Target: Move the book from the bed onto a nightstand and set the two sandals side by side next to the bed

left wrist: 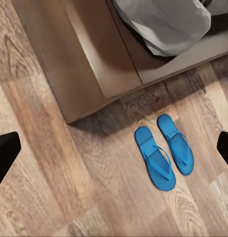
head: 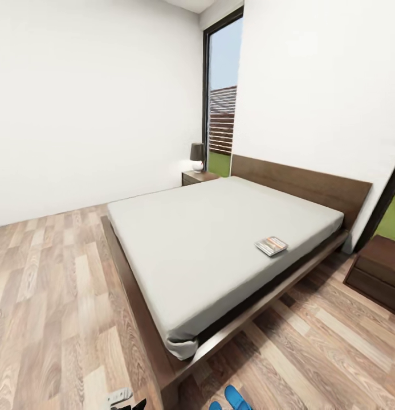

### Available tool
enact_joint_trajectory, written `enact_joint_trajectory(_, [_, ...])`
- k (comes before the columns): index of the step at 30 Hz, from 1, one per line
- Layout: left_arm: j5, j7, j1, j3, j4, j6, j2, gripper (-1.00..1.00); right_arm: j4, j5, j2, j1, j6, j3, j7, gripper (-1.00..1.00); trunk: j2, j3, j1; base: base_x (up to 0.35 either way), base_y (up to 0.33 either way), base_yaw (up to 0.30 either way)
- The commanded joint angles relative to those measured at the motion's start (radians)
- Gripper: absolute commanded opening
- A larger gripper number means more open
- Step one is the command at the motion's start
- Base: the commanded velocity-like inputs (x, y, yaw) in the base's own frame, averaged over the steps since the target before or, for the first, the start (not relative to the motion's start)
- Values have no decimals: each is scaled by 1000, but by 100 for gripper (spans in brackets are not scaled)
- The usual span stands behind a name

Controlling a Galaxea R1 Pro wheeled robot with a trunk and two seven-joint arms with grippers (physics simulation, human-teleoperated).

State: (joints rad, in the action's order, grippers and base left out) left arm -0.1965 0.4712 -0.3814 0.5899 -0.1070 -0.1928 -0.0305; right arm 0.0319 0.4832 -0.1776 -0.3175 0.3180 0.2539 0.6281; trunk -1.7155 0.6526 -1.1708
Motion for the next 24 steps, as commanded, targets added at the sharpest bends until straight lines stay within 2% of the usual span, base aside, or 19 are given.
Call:
enact_joint_trajectory(1, [-11,3,-1,8,1,-5,0,100,3,-3,0,-2,3,8,5,100,0,1,0,0,0,-300])
enact_joint_trajectory(24, [-10,-3,-1,8,1,-5,0,100,4,-3,0,-2,4,8,7,100,0,1,0,0,0,-300])
